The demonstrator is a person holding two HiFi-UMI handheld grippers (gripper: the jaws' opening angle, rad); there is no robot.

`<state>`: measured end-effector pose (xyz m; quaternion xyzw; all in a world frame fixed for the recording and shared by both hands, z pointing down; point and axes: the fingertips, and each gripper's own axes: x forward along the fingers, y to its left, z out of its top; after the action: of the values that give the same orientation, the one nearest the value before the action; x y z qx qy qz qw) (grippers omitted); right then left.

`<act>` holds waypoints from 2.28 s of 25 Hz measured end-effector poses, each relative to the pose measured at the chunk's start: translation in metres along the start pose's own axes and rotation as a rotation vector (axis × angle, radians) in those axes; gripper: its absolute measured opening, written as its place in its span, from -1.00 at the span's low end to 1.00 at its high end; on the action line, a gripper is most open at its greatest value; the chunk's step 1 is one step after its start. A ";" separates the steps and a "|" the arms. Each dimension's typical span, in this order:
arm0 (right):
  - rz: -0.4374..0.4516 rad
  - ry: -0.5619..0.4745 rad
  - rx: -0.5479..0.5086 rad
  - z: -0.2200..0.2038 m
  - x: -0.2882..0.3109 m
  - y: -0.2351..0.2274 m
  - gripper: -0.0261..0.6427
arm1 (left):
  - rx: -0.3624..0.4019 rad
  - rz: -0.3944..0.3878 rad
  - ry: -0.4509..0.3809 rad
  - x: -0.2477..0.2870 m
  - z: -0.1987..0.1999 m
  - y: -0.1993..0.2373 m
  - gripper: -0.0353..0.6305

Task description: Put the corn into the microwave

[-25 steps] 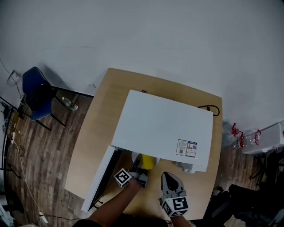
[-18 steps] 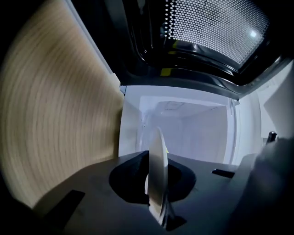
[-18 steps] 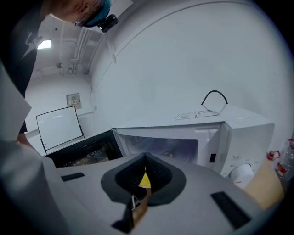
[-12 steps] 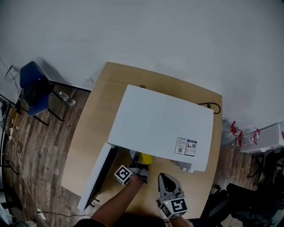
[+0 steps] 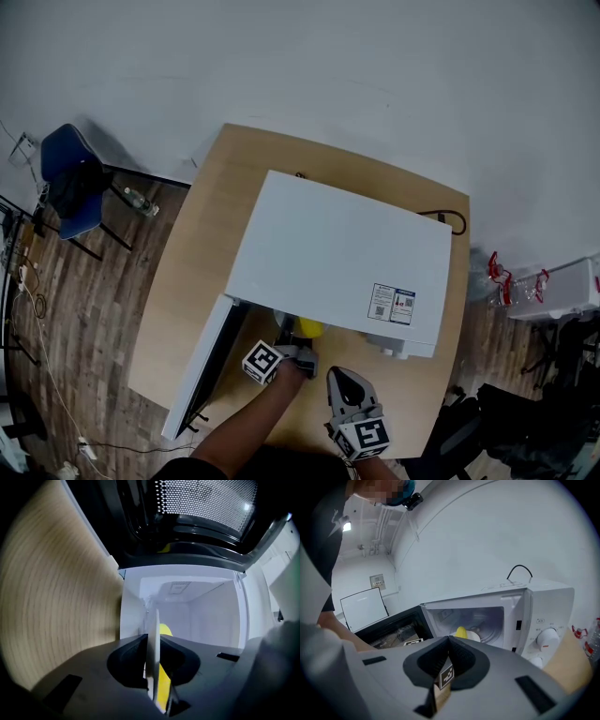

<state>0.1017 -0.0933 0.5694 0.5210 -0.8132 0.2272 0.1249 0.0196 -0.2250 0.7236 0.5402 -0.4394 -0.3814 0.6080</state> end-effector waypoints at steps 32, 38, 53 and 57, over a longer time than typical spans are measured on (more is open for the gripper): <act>0.088 -0.022 0.018 -0.024 -0.021 0.033 -0.74 | 0.070 0.121 0.140 -0.037 0.005 0.002 -0.82; 0.050 -0.010 0.013 -0.023 -0.023 0.020 -0.74 | 0.036 0.121 0.084 -0.031 0.003 0.003 -0.82; 0.000 0.020 0.024 -0.033 -0.024 -0.007 -0.74 | 0.051 0.170 -0.056 0.006 0.006 0.002 -0.82; -0.006 0.022 0.036 -0.032 -0.023 -0.010 -0.75 | 0.124 0.149 -0.014 0.006 0.008 -0.006 -0.78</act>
<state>0.1195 -0.0629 0.5897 0.5229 -0.8061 0.2470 0.1251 0.0145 -0.2340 0.7183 0.5398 -0.5054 -0.3109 0.5972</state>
